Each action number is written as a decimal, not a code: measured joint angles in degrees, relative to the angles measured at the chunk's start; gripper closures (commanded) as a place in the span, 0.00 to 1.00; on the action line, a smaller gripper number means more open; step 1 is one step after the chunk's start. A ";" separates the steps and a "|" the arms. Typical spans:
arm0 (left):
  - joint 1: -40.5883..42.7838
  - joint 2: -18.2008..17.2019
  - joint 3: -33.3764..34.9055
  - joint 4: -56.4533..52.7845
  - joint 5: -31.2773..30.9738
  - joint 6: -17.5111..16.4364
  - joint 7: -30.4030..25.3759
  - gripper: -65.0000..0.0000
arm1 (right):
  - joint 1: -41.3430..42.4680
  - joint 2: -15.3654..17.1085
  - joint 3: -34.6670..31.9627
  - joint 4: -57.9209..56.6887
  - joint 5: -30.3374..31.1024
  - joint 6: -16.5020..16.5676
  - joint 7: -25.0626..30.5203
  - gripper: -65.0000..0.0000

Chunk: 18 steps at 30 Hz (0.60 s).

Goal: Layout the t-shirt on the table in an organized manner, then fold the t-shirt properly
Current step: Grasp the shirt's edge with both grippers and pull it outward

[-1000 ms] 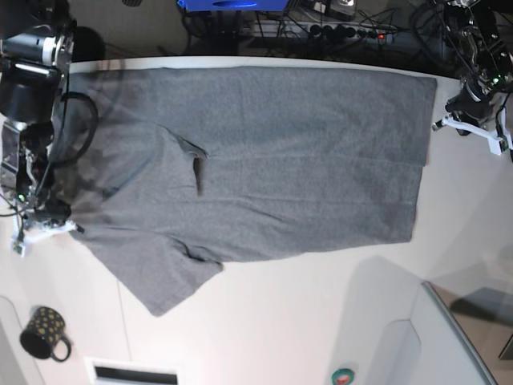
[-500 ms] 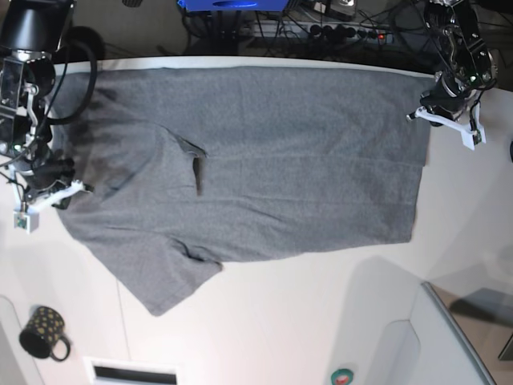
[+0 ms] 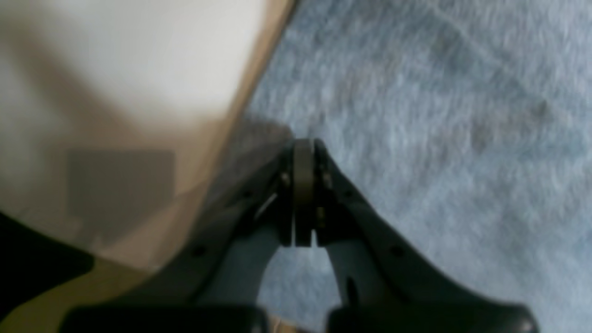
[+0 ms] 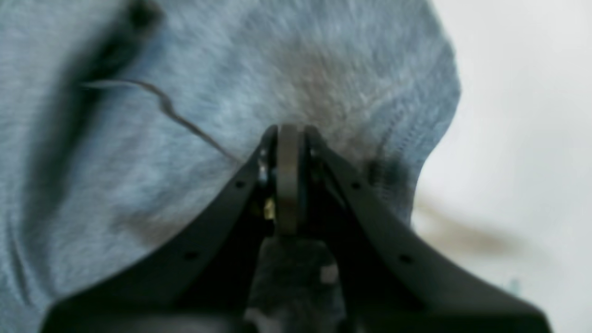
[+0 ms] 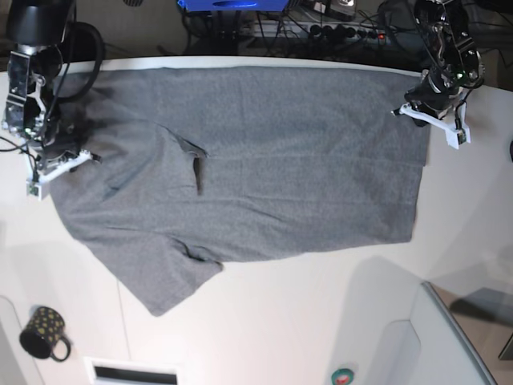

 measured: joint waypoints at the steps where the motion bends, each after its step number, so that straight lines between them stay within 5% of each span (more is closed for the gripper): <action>1: 0.02 -0.22 0.00 -1.55 0.31 0.04 -2.19 1.00 | 0.13 0.37 0.00 -0.63 -0.07 0.02 0.13 0.95; 9: 0.24 -1.03 0.26 -5.77 4.00 -0.79 -9.18 1.00 | -1.36 0.35 0.00 -0.33 0.33 0.02 1.66 0.95; 18: 1.27 -1.18 0.22 3.04 5.07 0.31 -5.95 1.00 | -4.85 -1.07 -0.02 10.32 0.04 0.02 -0.37 0.99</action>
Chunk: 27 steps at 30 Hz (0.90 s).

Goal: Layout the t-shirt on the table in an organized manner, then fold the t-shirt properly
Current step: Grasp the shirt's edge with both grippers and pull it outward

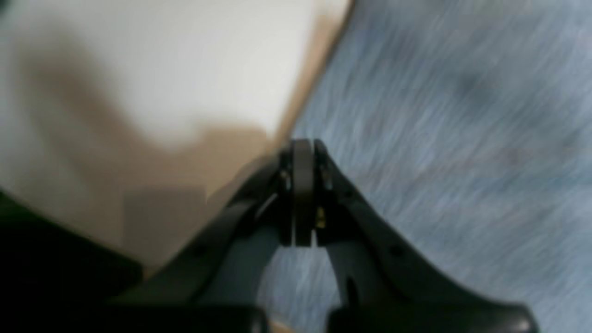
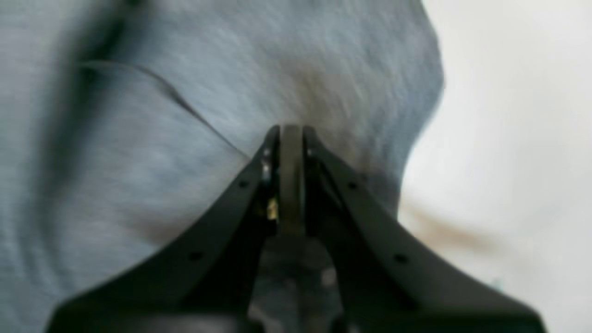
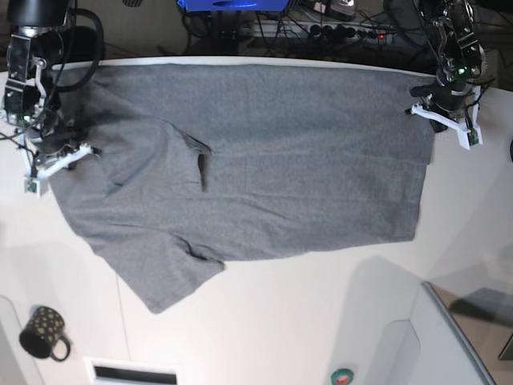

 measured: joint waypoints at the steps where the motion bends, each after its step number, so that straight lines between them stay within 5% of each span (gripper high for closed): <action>1: -0.07 0.00 0.00 1.18 -0.02 -0.02 0.37 1.00 | 0.44 0.15 0.00 0.63 0.07 -0.02 0.11 0.99; 11: -2.64 1.20 0.35 -5.88 0.44 -0.31 2.58 1.00 | 8.79 2.93 -0.20 -15.32 -0.48 0.00 1.09 1.00; 27: -2.56 -1.84 -0.11 -7.48 0.63 -0.04 2.93 1.00 | 0.24 0.79 0.02 -7.04 0.24 0.02 1.38 1.00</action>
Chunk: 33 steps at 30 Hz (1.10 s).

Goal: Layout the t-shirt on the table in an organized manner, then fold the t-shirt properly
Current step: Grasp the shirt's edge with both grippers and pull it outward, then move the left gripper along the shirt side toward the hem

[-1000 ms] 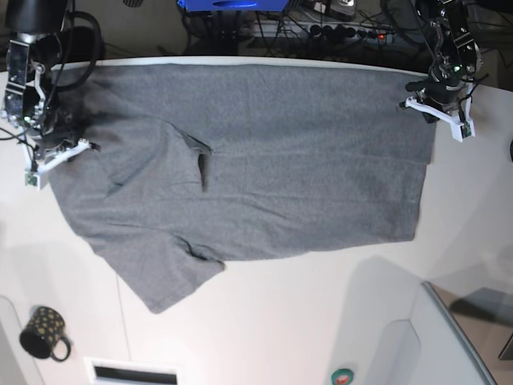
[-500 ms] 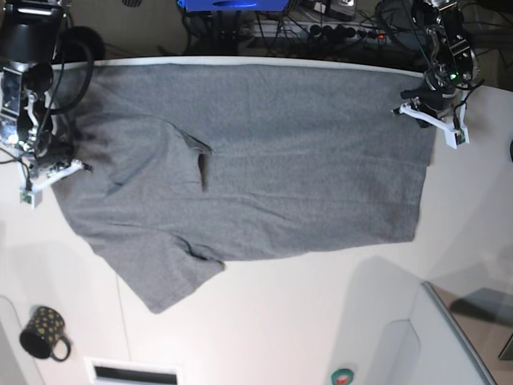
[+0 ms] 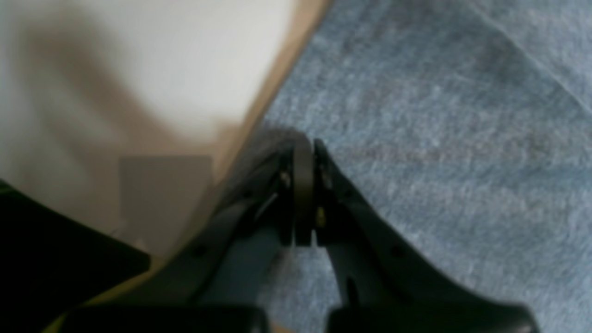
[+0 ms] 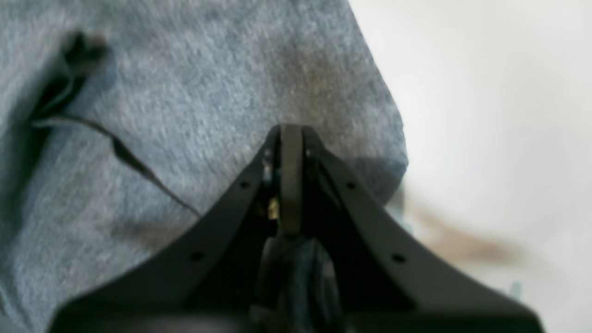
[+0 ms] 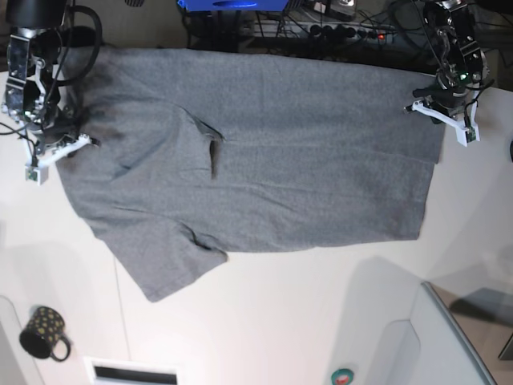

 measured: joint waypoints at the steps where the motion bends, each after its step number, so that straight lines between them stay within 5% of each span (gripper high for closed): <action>1: 0.02 0.04 0.04 0.07 0.02 -0.02 0.02 1.00 | 0.00 0.02 -0.02 0.00 -0.17 -0.02 -0.02 1.00; 17: -1.75 -0.04 0.07 8.98 -0.79 -0.24 0.74 1.00 | 1.01 0.33 -0.02 0.66 -0.52 0.00 -1.18 1.00; 31: -22.84 -7.67 -0.04 -14.21 -0.96 -0.02 1.14 1.00 | 0.79 0.59 -0.37 12.09 -0.57 0.00 -1.51 0.99; 33: -25.22 -7.80 -0.11 -15.82 -0.24 0.15 1.03 0.74 | 0.79 0.63 -0.39 12.07 -0.57 0.00 -1.53 0.99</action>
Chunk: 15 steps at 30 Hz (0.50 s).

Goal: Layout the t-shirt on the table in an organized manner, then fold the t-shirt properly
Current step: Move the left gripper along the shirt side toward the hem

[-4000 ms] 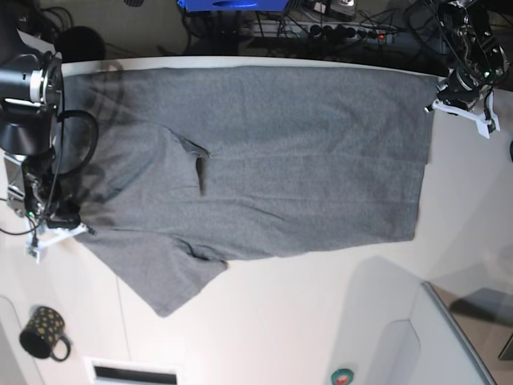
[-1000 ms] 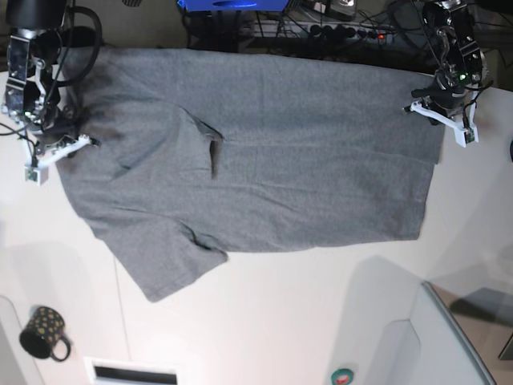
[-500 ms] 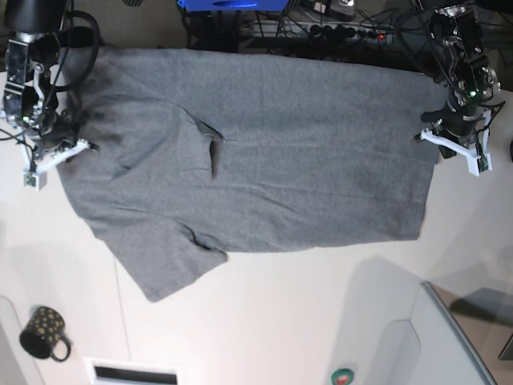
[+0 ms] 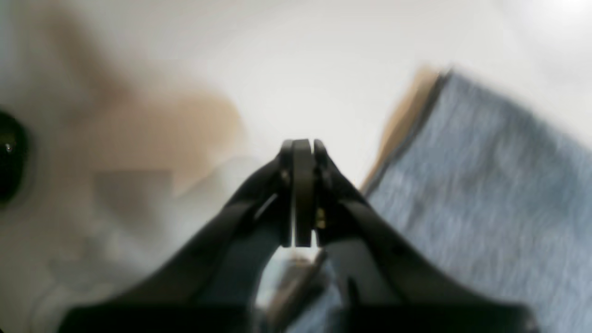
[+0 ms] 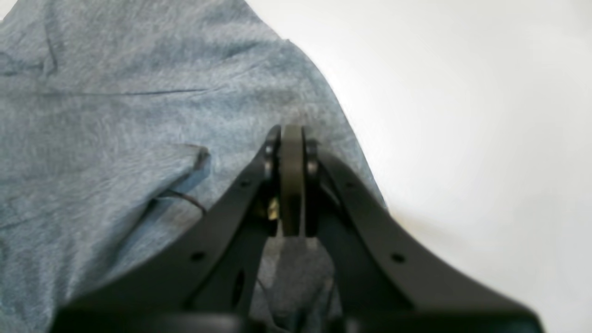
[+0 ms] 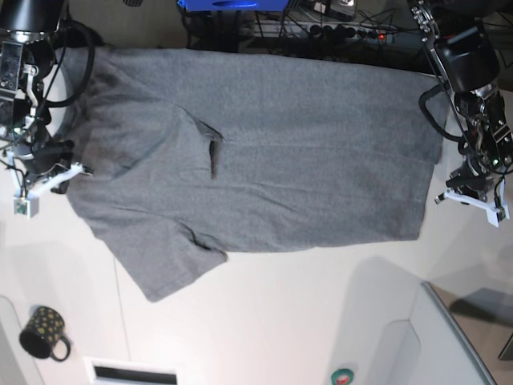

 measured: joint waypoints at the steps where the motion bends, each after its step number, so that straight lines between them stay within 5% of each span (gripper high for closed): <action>1: -1.09 0.02 -0.02 -0.72 -0.35 0.04 0.00 0.61 | 0.00 0.00 0.00 0.00 -0.02 0.00 0.02 0.99; 4: -3.96 0.31 0.37 -2.84 -0.42 0.02 0.00 0.39 | -0.02 -0.02 0.00 0.00 -0.02 0.00 0.00 0.99; 11: -11.28 0.44 0.52 -15.37 -0.35 -0.63 -0.87 0.39 | -0.02 -0.02 0.00 -0.02 -0.02 0.00 0.04 0.99; 15: -12.79 0.52 0.55 -20.44 0.07 -7.76 -0.50 0.39 | -0.02 0.00 0.00 -0.02 -0.02 0.00 0.04 0.99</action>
